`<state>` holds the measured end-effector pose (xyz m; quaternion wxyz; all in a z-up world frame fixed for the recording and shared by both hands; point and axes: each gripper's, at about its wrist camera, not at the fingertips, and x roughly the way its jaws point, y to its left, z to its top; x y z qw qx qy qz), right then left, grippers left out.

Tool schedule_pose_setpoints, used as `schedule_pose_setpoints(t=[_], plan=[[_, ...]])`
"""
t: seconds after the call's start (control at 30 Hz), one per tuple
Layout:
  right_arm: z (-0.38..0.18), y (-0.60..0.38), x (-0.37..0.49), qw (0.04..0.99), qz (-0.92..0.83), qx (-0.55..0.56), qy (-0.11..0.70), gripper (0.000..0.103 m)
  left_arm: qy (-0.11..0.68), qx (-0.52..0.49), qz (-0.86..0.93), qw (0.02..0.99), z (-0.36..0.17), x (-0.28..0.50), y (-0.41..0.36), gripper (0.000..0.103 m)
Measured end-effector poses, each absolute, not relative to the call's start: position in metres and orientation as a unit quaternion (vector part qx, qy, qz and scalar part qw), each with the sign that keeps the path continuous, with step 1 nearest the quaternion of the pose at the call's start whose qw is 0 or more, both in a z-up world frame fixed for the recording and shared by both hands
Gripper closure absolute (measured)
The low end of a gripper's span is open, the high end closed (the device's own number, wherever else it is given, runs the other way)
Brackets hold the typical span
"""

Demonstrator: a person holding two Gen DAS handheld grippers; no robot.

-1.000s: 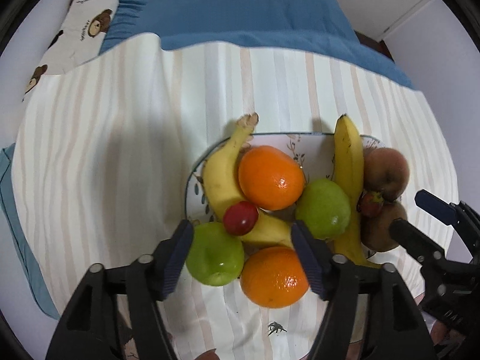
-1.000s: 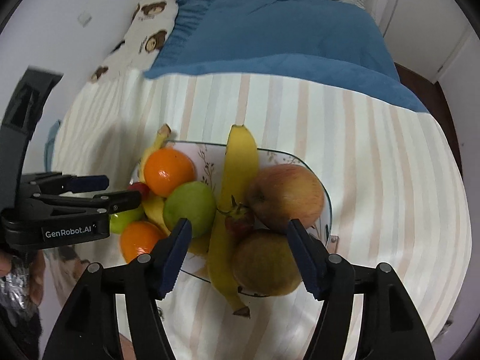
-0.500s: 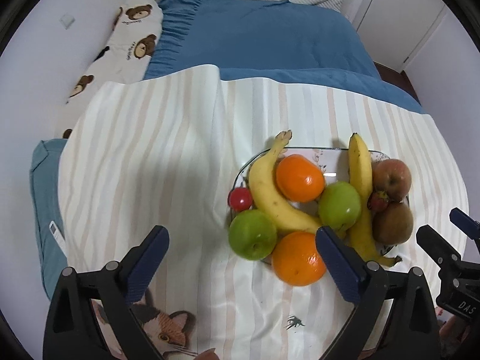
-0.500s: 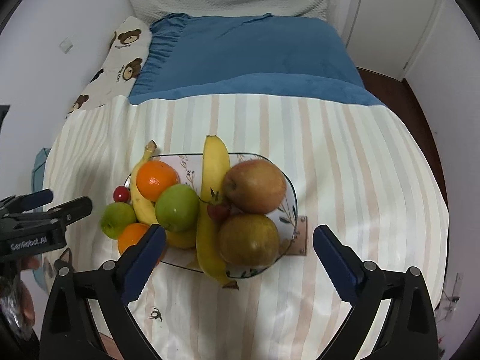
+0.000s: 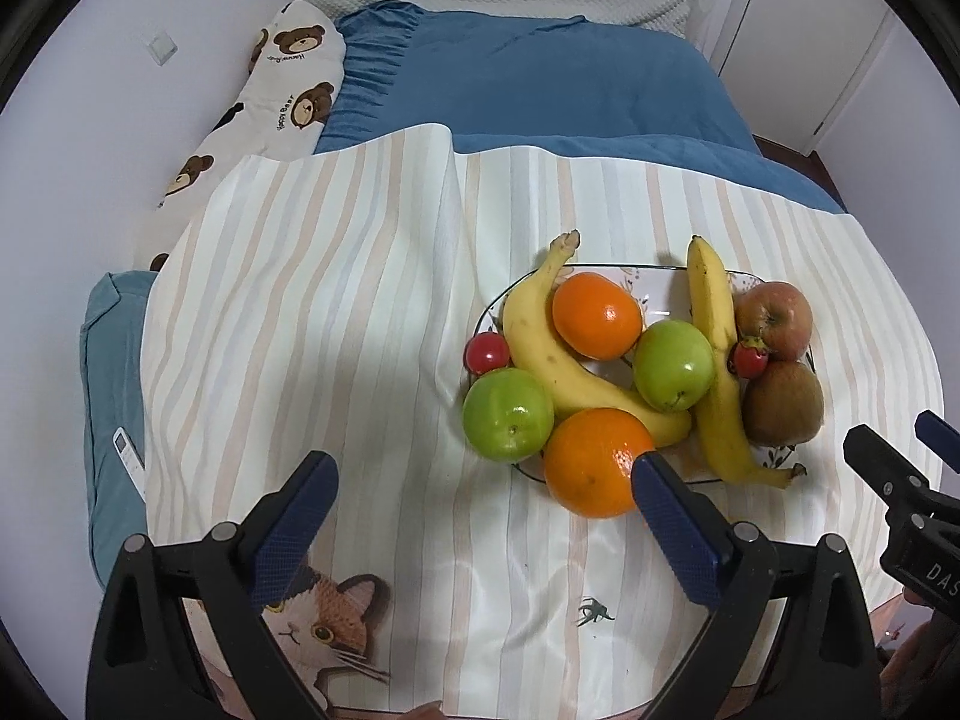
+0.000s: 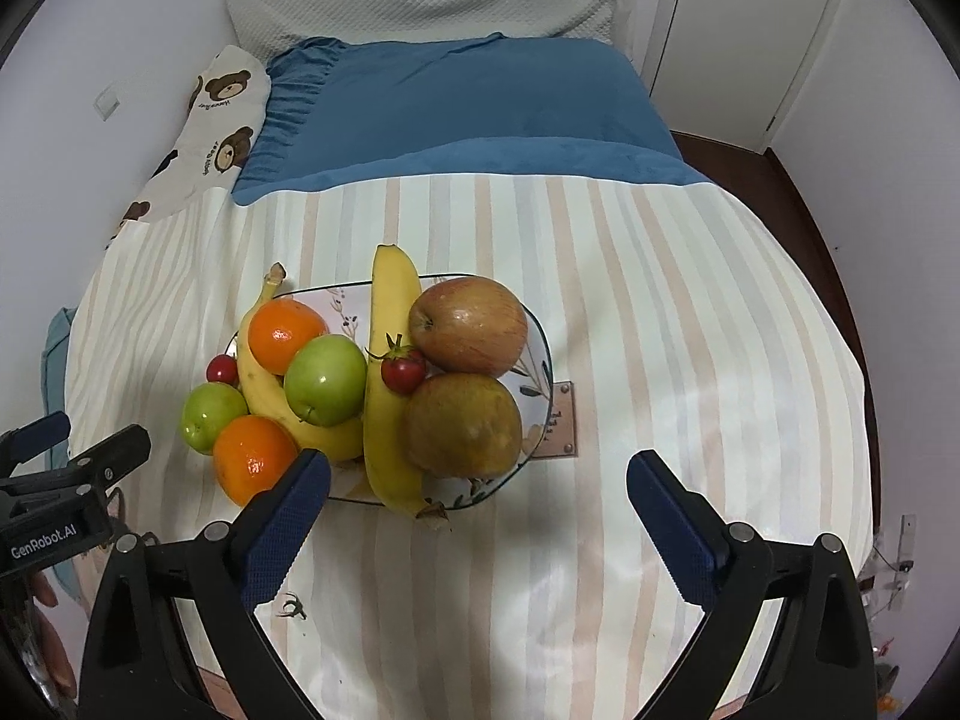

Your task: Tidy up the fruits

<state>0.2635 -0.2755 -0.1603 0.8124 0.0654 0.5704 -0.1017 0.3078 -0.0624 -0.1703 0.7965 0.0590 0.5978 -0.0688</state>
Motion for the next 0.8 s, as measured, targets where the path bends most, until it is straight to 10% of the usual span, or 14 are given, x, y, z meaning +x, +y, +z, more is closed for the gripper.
schedule_pose_setpoints(t=[0.8], plan=[[-0.009,-0.259,0.138,0.888,-0.099,0.065,0.444,0.002,0.466,0.053,-0.084,0.879,-0.027,0.177,-0.055,0.003]])
